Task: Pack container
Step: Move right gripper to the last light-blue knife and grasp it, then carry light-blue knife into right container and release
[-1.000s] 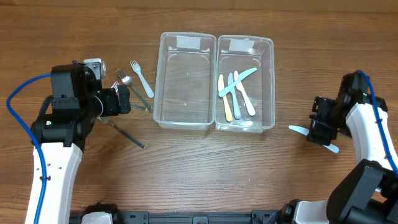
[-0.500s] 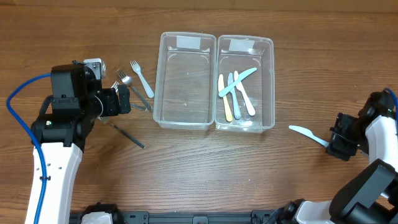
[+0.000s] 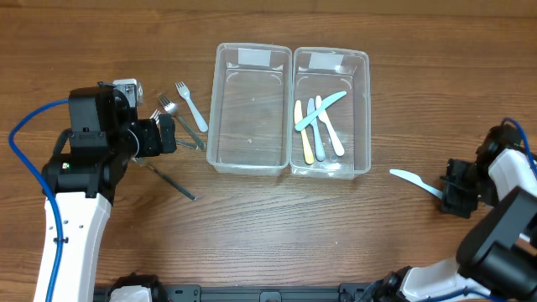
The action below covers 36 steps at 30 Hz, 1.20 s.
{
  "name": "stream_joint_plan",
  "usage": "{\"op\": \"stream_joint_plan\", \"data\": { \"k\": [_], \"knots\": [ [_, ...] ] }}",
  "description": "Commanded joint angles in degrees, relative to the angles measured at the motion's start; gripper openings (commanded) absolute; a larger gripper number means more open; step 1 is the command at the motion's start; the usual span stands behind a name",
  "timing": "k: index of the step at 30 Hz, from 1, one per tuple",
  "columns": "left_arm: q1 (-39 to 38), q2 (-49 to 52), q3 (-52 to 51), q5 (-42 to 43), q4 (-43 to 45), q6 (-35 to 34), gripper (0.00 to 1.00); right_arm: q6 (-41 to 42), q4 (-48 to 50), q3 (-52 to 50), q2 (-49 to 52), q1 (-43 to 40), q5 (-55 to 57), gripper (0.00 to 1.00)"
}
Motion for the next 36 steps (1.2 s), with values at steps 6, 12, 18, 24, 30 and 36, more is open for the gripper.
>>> {"op": "stream_joint_plan", "data": {
  "k": [6,12,18,24,30,36],
  "knots": [
    [0.20,0.46,1.46,-0.22,0.07,1.05,1.00,-0.44,0.26,-0.35,2.64,-0.11,-0.02,0.65],
    [0.20,0.46,1.46,-0.22,0.04,1.05,1.00,-1.51,0.48,-0.37,2.64,-0.11,0.26,0.46],
    [0.20,0.46,1.46,-0.22,0.07,1.05,1.00,-1.75,0.50,-1.31,2.64,-0.11,0.44,0.20],
    [0.20,0.46,1.46,-0.22,0.04,1.07,1.00,-1.97,0.70,-1.36,2.62,-0.11,0.37,0.04],
    [0.20,0.46,1.46,-0.22,0.04,1.05,1.00,-12.02,1.75,-0.17,1.95,-0.11,-3.82,0.04],
    [0.20,0.46,1.46,-0.22,0.04,1.07,1.00,-24.79,1.73,4.76,-1.09,0.28,-11.63,0.04]
  ]
}}
